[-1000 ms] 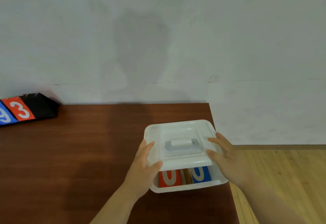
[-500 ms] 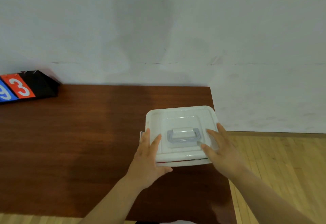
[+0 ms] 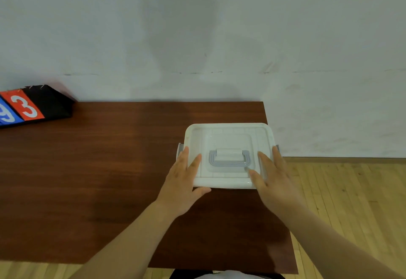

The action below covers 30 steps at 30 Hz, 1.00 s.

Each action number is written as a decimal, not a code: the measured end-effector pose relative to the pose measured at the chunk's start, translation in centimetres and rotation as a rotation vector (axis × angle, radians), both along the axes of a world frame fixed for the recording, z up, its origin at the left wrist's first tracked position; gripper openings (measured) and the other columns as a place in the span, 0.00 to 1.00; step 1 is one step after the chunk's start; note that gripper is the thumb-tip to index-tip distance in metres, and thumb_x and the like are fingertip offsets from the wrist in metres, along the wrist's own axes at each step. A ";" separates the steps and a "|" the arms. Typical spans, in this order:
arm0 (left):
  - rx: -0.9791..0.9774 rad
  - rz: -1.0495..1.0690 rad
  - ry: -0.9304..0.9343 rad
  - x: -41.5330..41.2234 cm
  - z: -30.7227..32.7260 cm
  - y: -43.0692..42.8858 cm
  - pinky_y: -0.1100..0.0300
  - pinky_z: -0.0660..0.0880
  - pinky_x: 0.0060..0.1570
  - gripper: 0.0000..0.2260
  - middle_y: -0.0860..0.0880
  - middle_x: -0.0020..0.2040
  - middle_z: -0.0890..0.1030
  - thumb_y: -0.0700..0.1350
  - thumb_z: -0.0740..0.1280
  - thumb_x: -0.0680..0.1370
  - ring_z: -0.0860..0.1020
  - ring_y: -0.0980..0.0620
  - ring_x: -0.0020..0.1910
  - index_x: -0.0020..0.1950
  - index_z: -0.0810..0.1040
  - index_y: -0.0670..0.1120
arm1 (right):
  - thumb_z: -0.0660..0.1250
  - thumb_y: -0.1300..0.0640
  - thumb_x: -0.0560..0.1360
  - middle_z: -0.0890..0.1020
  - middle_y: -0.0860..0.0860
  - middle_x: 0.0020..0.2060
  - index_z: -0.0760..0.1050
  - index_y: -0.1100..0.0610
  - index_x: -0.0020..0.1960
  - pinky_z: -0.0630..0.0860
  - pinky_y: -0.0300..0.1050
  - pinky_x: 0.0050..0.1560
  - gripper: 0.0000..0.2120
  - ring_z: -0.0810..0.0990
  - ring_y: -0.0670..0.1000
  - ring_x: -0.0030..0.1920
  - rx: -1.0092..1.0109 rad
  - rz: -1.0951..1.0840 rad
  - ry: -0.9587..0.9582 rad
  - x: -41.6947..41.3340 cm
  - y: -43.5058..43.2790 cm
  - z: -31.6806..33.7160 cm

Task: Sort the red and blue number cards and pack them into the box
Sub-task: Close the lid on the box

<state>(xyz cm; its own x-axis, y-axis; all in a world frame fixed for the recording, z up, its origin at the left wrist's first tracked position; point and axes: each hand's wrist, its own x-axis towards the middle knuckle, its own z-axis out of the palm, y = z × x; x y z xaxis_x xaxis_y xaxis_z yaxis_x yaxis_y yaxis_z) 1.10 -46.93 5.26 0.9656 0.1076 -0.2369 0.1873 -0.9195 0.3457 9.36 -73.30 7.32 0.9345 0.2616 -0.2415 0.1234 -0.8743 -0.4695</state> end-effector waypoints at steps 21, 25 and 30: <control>0.143 -0.349 0.054 7.8 2.1 -3.5 0.33 0.35 0.75 0.36 0.53 0.83 0.35 0.77 0.51 0.75 0.26 0.40 0.78 0.79 0.40 0.69 | 0.48 0.38 0.83 0.42 0.44 0.82 0.51 0.41 0.81 0.51 0.54 0.78 0.27 0.43 0.49 0.82 0.020 0.051 -0.001 0.2 -1.1 -0.4; 0.137 -0.348 0.084 8.0 1.6 -3.3 0.34 0.33 0.75 0.36 0.54 0.83 0.38 0.78 0.49 0.74 0.26 0.41 0.77 0.78 0.39 0.72 | 0.65 0.37 0.77 0.53 0.45 0.80 0.49 0.42 0.79 0.63 0.59 0.75 0.38 0.55 0.53 0.80 0.133 -0.235 0.019 2.1 -2.6 -0.7; 0.149 -0.345 0.089 8.1 1.4 -3.5 0.36 0.30 0.75 0.36 0.55 0.83 0.36 0.78 0.49 0.74 0.24 0.43 0.77 0.78 0.39 0.71 | 0.74 0.35 0.71 0.79 0.42 0.64 0.63 0.33 0.72 0.82 0.55 0.60 0.33 0.80 0.48 0.63 0.618 -0.417 0.398 3.6 -2.8 -2.4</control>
